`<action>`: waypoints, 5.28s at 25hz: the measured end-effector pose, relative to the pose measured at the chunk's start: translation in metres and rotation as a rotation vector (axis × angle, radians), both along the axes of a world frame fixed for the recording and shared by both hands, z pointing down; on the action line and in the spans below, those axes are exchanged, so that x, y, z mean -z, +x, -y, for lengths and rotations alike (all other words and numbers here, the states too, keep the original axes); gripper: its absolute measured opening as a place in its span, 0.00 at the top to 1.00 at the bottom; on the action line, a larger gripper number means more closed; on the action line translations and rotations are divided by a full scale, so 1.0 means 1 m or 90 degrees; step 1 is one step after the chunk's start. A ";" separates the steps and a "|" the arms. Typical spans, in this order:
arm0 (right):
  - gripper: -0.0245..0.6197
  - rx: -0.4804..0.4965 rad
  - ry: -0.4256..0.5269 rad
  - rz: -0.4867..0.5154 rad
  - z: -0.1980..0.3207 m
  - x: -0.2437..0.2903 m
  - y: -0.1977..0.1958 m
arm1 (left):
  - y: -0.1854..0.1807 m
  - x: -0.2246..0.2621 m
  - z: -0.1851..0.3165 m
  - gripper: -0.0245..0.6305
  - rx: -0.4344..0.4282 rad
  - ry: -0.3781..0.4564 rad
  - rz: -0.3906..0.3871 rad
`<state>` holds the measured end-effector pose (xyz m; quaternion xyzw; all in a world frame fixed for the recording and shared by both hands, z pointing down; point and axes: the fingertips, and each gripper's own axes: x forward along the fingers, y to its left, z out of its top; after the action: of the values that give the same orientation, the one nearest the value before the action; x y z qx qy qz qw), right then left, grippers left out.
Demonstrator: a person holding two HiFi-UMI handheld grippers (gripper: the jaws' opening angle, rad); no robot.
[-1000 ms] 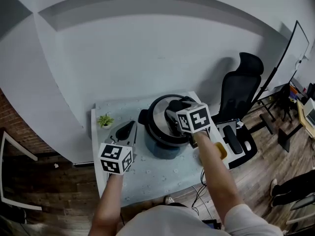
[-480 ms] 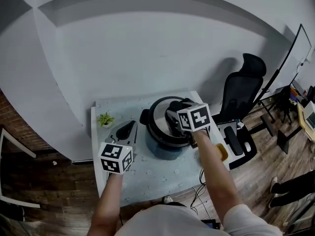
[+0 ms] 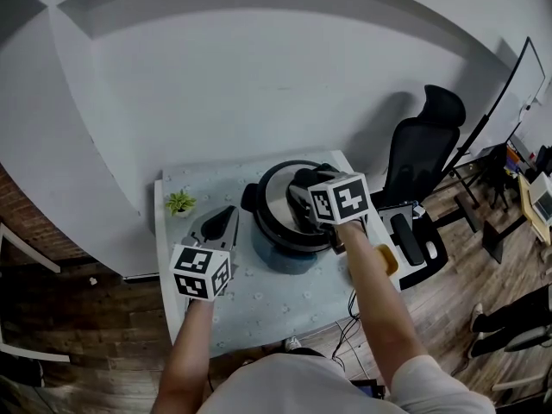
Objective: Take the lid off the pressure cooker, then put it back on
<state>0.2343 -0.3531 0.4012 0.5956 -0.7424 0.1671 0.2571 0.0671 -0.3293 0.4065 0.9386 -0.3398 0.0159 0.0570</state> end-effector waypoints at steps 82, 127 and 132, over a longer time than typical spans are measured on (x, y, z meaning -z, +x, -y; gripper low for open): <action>0.54 -0.071 0.010 0.007 0.000 0.000 0.006 | -0.004 -0.009 -0.024 0.94 -0.006 -0.019 0.013; 0.54 0.090 0.013 0.016 -0.002 -0.009 -0.002 | 0.037 -0.001 -0.015 0.94 -0.018 -0.009 0.036; 0.54 0.123 0.007 0.010 0.001 -0.011 -0.007 | 0.036 -0.001 -0.013 0.94 -0.003 -0.012 0.035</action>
<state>0.2276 -0.3541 0.4118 0.5213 -0.7992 0.1423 0.2632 0.1026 -0.3160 0.4075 0.9382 -0.3386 0.0452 0.0561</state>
